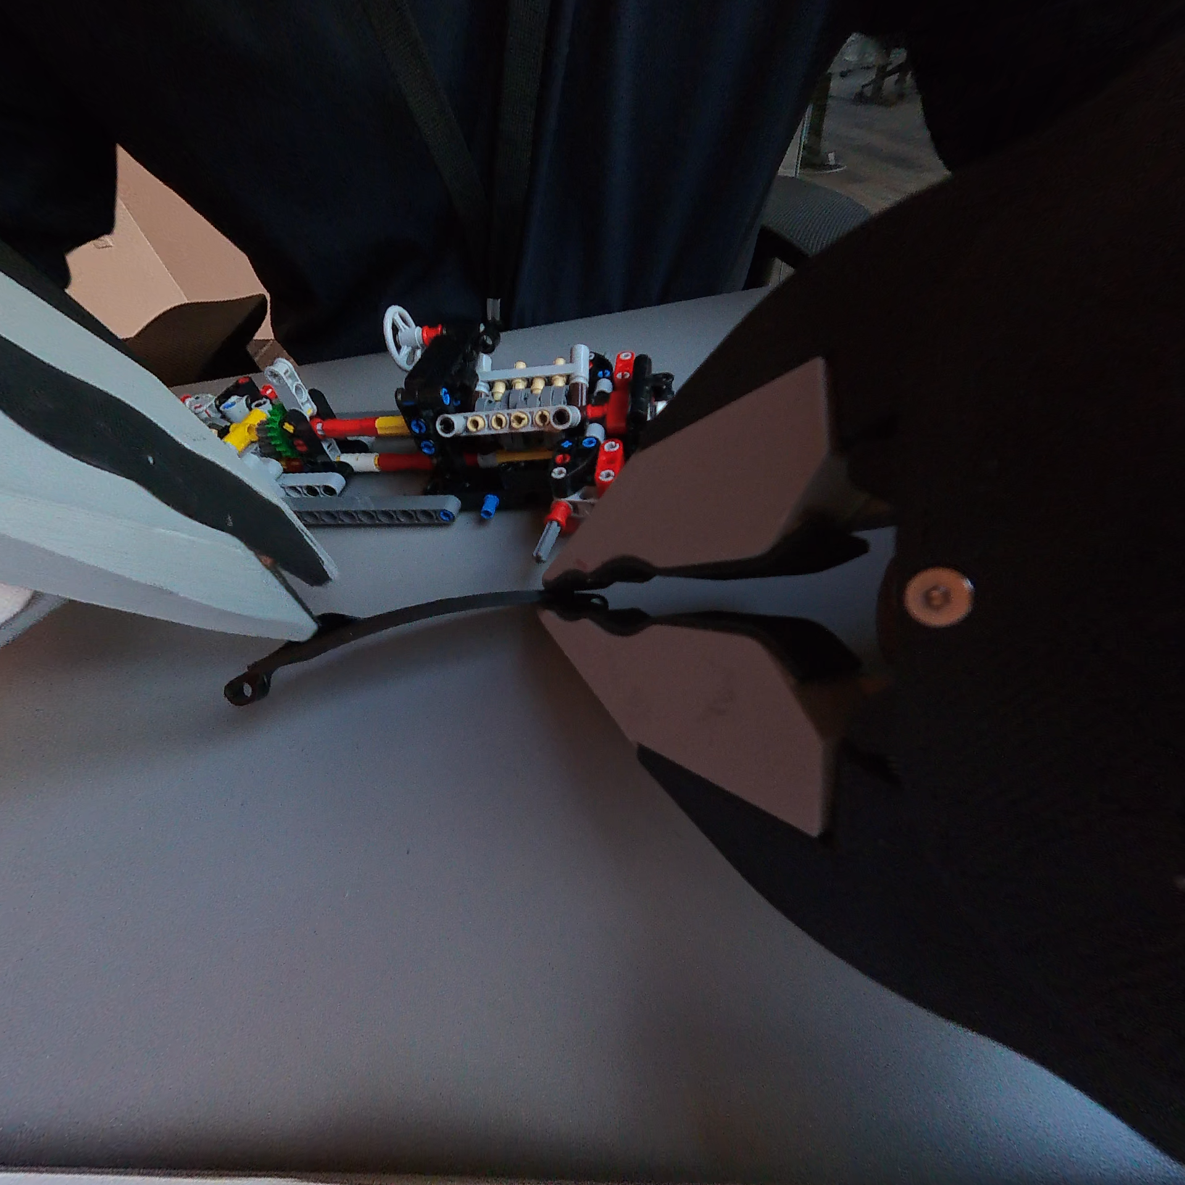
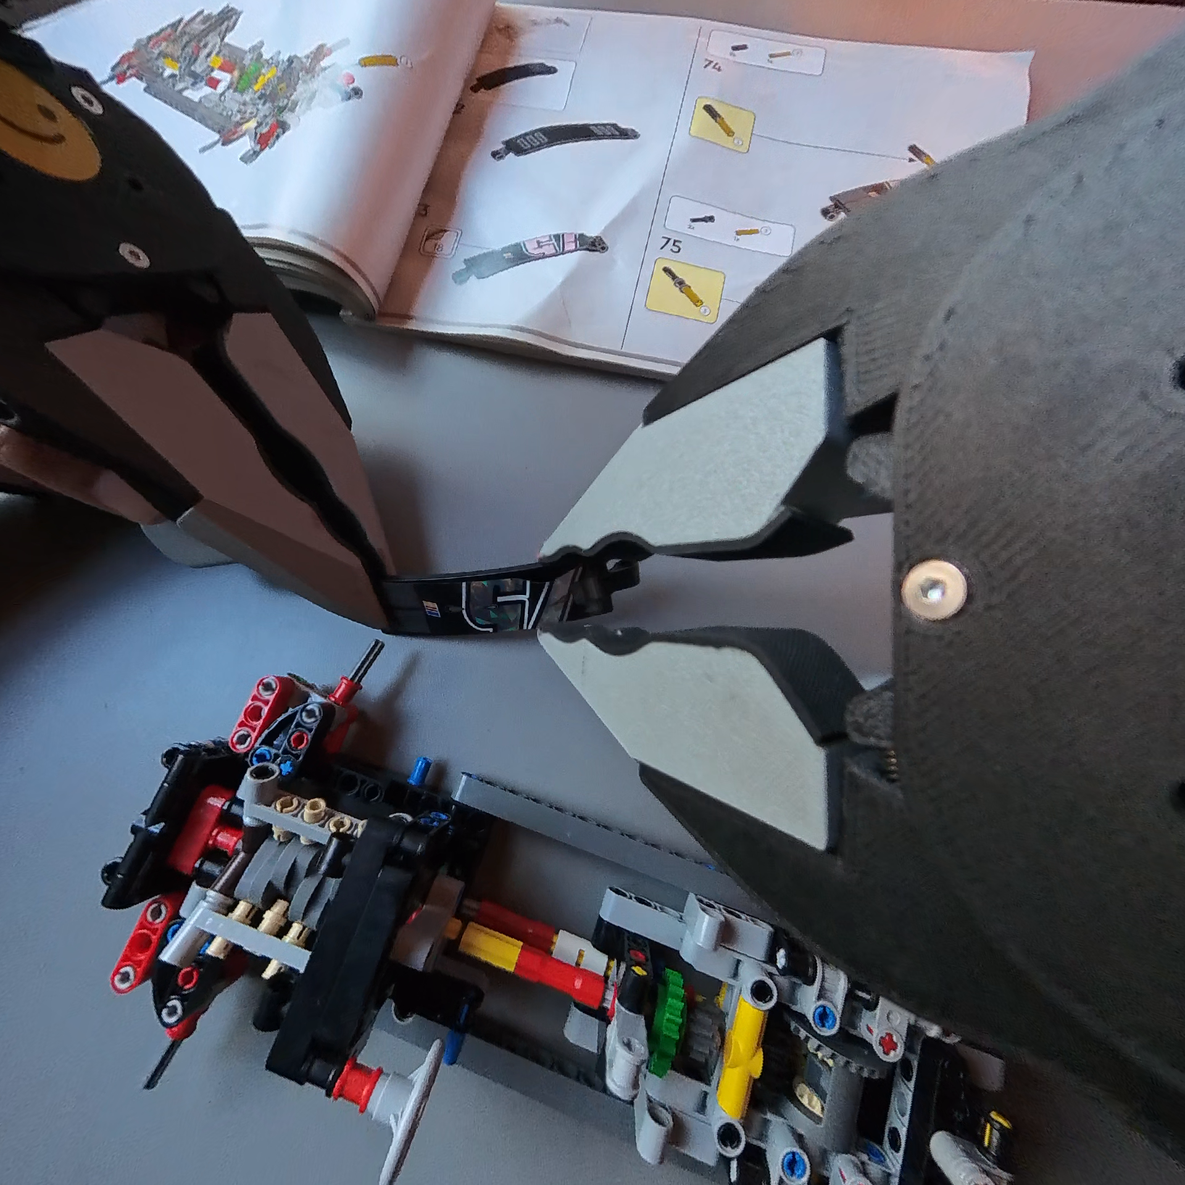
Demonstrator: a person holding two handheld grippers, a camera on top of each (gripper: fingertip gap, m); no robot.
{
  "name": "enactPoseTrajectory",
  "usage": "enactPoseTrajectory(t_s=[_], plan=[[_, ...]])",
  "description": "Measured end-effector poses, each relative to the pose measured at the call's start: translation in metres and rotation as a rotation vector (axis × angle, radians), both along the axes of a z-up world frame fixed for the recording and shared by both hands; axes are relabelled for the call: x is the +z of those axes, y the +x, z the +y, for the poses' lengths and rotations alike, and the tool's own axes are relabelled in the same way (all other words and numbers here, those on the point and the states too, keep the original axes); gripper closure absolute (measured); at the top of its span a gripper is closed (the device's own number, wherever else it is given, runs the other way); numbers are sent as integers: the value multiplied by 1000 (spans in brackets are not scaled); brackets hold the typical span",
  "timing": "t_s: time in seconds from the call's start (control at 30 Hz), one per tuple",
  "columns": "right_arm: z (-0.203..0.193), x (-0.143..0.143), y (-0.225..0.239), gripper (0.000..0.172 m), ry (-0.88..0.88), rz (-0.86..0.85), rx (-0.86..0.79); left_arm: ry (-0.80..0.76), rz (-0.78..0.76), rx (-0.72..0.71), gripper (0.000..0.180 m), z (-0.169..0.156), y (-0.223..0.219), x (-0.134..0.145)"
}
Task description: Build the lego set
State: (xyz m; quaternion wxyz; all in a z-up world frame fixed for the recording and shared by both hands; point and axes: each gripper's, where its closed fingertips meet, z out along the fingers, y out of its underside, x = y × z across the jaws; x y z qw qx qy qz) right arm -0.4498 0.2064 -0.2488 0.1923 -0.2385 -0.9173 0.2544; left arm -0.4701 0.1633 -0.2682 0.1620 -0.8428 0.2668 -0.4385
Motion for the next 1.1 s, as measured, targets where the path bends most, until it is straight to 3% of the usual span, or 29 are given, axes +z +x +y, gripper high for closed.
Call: enactPoseTrajectory(t_s=[0.5,0.73,0.83,0.93,1.1], plan=[[6,-10,-2,172,142,-65,63,16,25,-8,180,0,1,-1],[9,-11,-4,172,162,-192,68,40,97,71,180,12,-12,-1],[9,-12,-5,172,135,-229,62,74,120,112,156,22,-12,4],[7,-12,-6,172,99,-248,51,112,114,117,151,28,-2,7],[5,-12,-7,172,30,-279,25,136,132,126,174,39,10,-1]])
